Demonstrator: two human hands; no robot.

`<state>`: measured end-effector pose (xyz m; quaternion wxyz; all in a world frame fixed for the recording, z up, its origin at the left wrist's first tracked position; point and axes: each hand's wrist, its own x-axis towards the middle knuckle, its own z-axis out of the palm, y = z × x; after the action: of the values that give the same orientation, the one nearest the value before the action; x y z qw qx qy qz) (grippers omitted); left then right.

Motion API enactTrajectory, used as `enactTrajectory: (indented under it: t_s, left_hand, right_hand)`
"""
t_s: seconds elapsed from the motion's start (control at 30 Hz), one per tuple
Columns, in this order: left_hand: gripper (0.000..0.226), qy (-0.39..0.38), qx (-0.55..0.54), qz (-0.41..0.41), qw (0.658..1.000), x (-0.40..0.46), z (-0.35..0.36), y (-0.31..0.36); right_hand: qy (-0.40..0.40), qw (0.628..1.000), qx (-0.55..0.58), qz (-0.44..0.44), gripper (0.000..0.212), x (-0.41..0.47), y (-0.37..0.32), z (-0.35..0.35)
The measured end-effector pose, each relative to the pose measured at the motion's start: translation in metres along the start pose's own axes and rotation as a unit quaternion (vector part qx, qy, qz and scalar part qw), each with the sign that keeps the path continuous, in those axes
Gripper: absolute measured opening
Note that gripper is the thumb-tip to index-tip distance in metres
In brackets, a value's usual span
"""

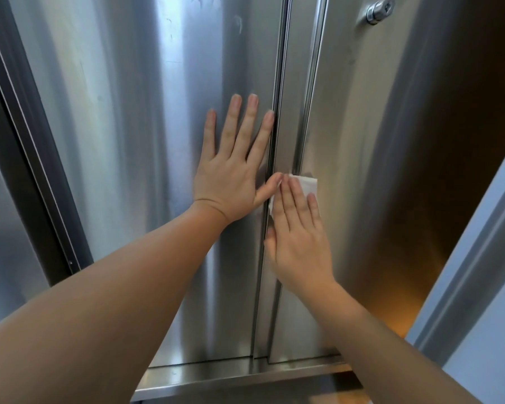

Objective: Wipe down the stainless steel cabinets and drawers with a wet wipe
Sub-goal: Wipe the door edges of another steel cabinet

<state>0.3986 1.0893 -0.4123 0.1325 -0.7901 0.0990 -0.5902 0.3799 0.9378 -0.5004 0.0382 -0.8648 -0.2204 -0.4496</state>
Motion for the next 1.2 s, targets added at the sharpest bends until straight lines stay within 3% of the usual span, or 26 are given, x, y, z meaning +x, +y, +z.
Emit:
enactTrajectory:
  t_s: [0.2,0.5,0.77,0.97,1.2]
  left_hand:
    - [0.079,0.001,0.016,0.007,1.000,-0.001,0.001,0.000]
    - [0.079,-0.009,0.011,-0.001,1.000,0.000,-0.002,0.001]
    - [0.080,-0.007,0.029,0.000,1.000,-0.001,0.000,0.001]
    - [0.079,-0.016,0.027,-0.003,1.000,-0.002,-0.004,0.004]
    - [0.077,-0.025,0.023,-0.012,0.999,-0.013,-0.001,0.010]
  right_hand:
    - [-0.118,0.991,-0.043,-0.035,0.066,-0.089,-0.015,0.038]
    - [-0.016,0.999,0.025,0.030,0.072,-0.038,-0.017,0.023]
    - [-0.141,0.988,0.025,0.066,0.071,-0.148,-0.047,0.078]
    - [-0.066,0.983,0.112,0.129,0.064,-0.122,-0.058,0.064]
    - [-0.024,0.971,0.145,0.188,0.073,-0.113,-0.076,0.065]
